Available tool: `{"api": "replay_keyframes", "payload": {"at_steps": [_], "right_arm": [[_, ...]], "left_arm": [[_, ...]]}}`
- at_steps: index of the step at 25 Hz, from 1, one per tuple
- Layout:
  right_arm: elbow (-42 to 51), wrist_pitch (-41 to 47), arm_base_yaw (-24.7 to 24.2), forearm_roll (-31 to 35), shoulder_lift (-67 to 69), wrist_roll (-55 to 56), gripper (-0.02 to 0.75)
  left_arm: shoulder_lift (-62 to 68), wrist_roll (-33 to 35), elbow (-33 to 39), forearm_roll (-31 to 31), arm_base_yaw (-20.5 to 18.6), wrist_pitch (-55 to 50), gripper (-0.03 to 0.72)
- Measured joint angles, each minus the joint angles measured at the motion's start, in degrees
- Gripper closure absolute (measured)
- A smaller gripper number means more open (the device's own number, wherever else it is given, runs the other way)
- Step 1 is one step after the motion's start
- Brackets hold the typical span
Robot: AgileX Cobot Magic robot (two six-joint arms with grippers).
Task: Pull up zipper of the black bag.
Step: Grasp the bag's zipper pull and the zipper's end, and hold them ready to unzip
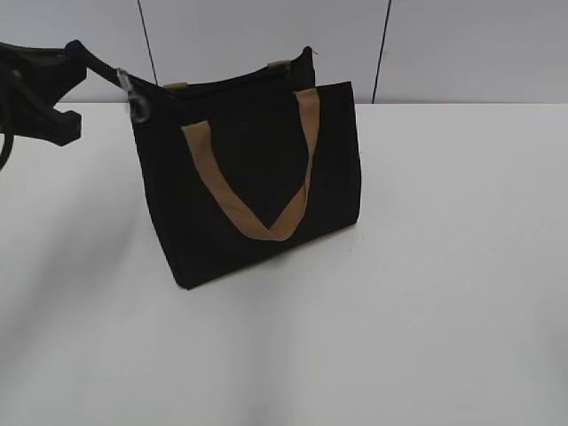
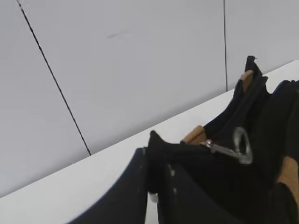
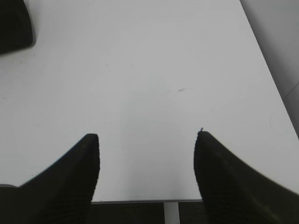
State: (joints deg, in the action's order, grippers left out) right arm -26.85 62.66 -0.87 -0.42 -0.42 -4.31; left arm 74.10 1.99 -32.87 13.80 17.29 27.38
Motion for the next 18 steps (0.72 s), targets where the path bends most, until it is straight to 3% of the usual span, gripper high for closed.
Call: {"api": "replay_keyframes", "payload": {"at_steps": [12, 18], "right_arm": [[-0.5, -0.9, 0.1, 0.4, 1.2, -4.1, 0.253], [-2.7, -13.0, 0.1, 2.8, 13.2, -14.0, 0.253]], "left_arm": [[-2.4, 0.2, 0.0, 0.6, 0.0, -0.3, 0.66], [-2.4, 0.2, 0.0, 1.1, 0.0, -0.2, 0.66]]}}
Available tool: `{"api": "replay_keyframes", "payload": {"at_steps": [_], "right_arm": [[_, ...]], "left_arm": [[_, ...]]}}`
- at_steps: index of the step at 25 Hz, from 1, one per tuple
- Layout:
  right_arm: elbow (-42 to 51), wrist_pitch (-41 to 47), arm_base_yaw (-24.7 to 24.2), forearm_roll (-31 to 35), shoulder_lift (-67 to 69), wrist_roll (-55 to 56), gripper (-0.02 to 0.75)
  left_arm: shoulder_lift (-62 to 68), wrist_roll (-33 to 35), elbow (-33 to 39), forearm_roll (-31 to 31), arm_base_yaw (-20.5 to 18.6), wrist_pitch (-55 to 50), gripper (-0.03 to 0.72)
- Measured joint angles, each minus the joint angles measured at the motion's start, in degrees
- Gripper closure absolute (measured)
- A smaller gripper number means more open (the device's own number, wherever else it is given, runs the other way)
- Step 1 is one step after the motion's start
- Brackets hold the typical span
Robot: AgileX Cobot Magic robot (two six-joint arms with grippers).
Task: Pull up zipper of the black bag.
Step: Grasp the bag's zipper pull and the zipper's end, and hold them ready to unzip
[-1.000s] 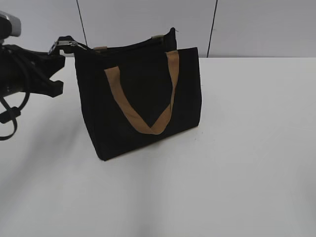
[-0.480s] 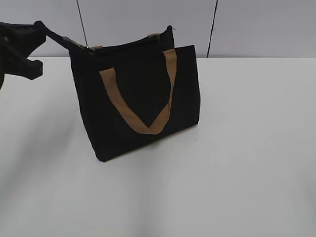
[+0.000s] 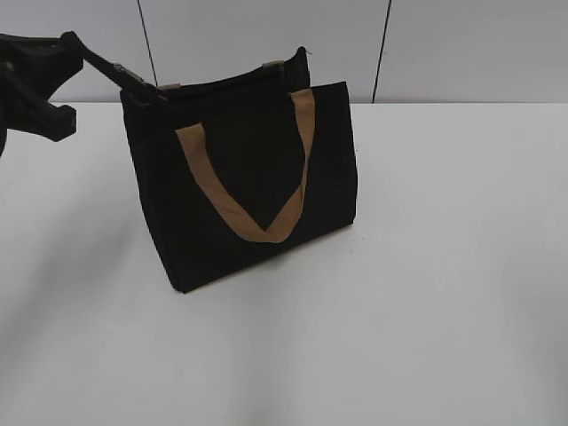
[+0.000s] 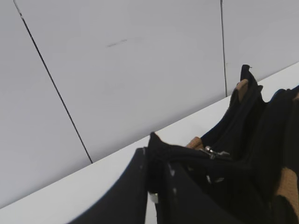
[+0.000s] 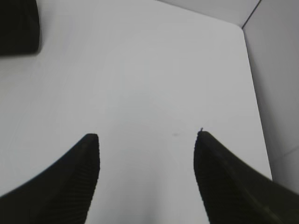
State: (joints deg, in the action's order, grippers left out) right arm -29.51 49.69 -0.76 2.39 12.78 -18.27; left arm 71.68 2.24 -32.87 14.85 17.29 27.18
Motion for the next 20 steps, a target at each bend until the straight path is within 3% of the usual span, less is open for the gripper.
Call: {"api": "replay_keyframes", "payload": {"at_steps": [5, 10, 20], "right_arm": [[0.0, -9.1, 1.9, 7.1, 6.7, -0.9, 0.253], [0.0, -10.7, 3.9, 13.5, 12.1, -1.0, 0.253], [0.0, -10.7, 5.1, 15.1, 14.6, -1.0, 0.253]], "left_arm": [[0.1, 0.0, 0.0, 2.6, 0.0, 2.0, 0.66], [0.1, 0.0, 0.0, 2.6, 0.0, -0.3, 0.66], [3.1, -5.3, -0.1, -1.8, 0.0, -15.5, 0.659]]}}
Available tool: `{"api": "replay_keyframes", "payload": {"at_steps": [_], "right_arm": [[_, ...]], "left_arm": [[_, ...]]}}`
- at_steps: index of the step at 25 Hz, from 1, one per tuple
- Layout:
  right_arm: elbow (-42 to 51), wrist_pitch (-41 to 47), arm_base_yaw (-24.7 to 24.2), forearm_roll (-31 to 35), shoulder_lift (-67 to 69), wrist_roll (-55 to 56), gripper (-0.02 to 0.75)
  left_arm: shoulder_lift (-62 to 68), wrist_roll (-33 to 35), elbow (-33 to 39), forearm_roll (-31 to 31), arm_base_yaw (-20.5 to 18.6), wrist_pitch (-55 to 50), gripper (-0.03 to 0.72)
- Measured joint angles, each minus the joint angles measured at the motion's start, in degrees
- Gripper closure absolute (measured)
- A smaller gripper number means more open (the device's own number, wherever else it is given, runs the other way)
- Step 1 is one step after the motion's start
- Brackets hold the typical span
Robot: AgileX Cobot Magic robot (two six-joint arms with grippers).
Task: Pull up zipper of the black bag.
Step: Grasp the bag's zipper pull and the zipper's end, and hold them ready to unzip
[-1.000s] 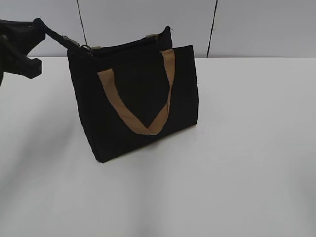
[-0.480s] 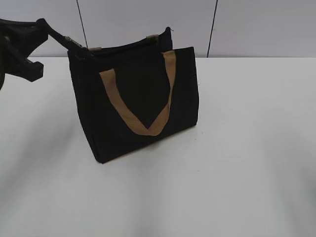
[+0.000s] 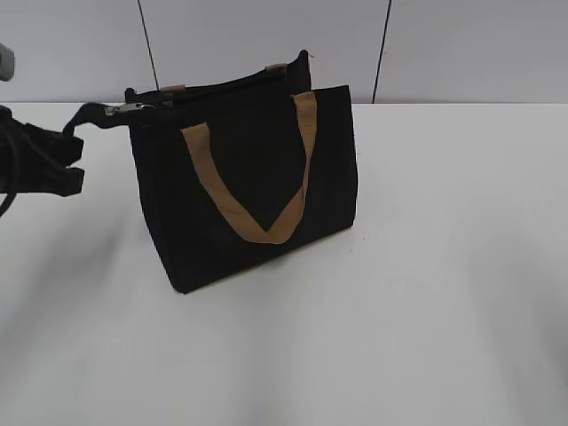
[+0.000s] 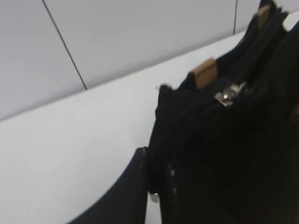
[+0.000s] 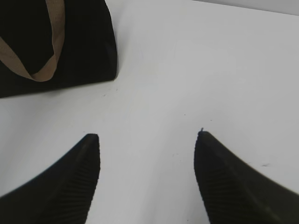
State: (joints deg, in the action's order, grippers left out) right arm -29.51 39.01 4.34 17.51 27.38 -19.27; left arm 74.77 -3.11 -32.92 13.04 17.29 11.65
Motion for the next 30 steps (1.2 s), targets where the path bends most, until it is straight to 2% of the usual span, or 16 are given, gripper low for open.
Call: {"api": "replay_keyframes", "payload": {"at_steps": [3, 5, 8, 11, 14, 17, 20, 27, 30], "right_arm": [[0.0, 0.0, 0.0, 0.1, 0.0, -0.1, 0.253], [0.0, 0.0, 0.0, 0.2, 0.0, -0.1, 0.253], [0.0, 0.0, 0.0, 0.2, 0.0, -0.1, 0.253], [0.0, 0.0, 0.0, 0.2, 0.0, -0.1, 0.253], [0.0, 0.0, 0.0, 0.2, 0.0, -0.1, 0.253], [0.0, 0.0, 0.0, 0.3, 0.0, -0.1, 0.253], [0.0, 0.0, 0.0, 0.3, 0.0, -0.1, 0.253], [0.0, 0.9, 0.0, 1.3, 0.0, -0.1, 0.253], [0.0, 1.7, 0.0, 1.7, 0.0, -0.1, 0.253]], "left_arm": [[2.6, -0.6, 0.0, -1.5, 0.1, -3.1, 0.637], [3.9, -0.7, 0.0, -2.3, 0.6, -3.7, 0.59], [5.6, -0.8, 0.0, -3.5, 1.9, -3.9, 0.43], [7.8, -0.8, 0.0, -6.6, 2.6, -3.9, 0.222], [10.6, -0.8, 0.0, -10.0, 2.7, -3.9, 0.129], [12.8, -0.8, 0.0, -10.9, 2.7, -2.9, 0.11], [14.6, -0.8, 0.0, -9.9, 2.7, 2.4, 0.121], [22.8, -0.8, 0.0, 4.6, 2.7, 14.8, 0.201], [27.3, -0.8, 0.0, 6.9, 2.7, 18.4, 0.218]]}}
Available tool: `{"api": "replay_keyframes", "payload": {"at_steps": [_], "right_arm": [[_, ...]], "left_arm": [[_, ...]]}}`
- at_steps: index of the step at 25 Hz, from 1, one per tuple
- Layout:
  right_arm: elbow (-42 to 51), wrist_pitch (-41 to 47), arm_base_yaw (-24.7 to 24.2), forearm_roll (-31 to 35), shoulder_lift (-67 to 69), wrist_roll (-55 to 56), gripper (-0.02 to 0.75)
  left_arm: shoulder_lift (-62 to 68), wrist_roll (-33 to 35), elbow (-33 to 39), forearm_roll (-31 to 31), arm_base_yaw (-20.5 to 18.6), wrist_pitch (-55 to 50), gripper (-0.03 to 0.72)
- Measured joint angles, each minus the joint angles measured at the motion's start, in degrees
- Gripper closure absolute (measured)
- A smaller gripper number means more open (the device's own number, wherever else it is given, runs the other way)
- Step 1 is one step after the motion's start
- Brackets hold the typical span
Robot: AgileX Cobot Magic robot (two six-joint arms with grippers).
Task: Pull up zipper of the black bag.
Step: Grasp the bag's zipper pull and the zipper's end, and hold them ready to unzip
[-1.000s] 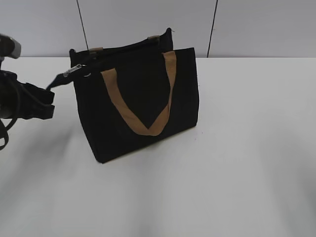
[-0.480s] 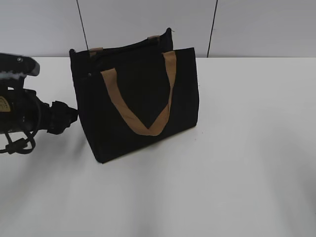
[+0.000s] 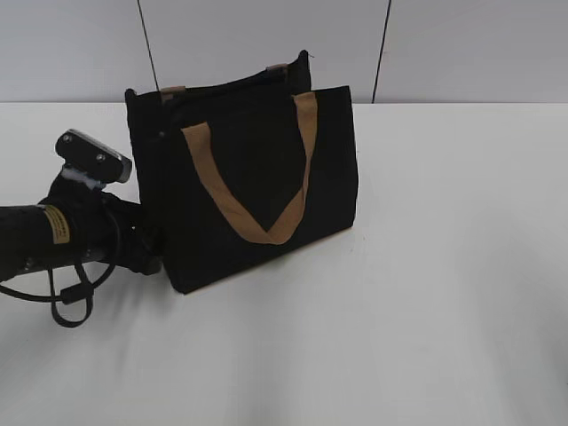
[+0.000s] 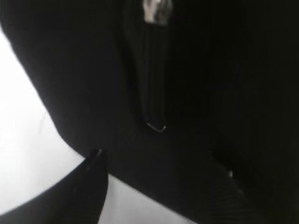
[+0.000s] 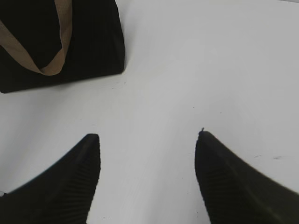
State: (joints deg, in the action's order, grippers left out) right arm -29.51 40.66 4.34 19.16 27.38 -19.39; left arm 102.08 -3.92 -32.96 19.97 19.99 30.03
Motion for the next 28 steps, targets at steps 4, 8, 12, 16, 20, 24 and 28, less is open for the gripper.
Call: {"api": "replay_keyframes", "payload": {"at_steps": [4, 8, 12, 16, 20, 24, 28], "right_arm": [[0.0, 0.3, 0.0, 0.2, 0.0, 0.0, 0.253], [0.0, 0.7, 0.0, 1.0, 0.0, 0.0, 0.253], [0.0, 1.4, 0.0, 1.6, 0.0, -0.1, 0.253], [0.0, 1.5, 0.0, 1.6, 0.0, -0.1, 0.253], [-0.1, 1.5, 0.0, 1.7, 0.0, -0.1, 0.253], [-0.1, 1.6, 0.0, 1.7, 0.0, -0.1, 0.253], [-0.1, 1.6, 0.0, 1.7, 0.0, -0.1, 0.253]], "left_arm": [[3.8, 0.0, 0.0, 0.2, -0.2, 6.5, 0.231], [4.8, 0.0, 0.0, -0.8, -0.2, 10.8, 0.249], [5.0, 0.0, 0.0, -1.3, -0.2, 14.4, 0.272], [5.1, 0.0, 0.0, -1.3, -0.2, 16.4, 0.336], [5.1, 0.0, 0.0, -1.9, -0.2, 16.7, 0.519], [3.8, 3.9, 0.0, -8.9, -0.4, 14.8, 0.658], [-4.3, 12.7, 0.0, -17.7, -2.6, 13.3, 0.669]]}}
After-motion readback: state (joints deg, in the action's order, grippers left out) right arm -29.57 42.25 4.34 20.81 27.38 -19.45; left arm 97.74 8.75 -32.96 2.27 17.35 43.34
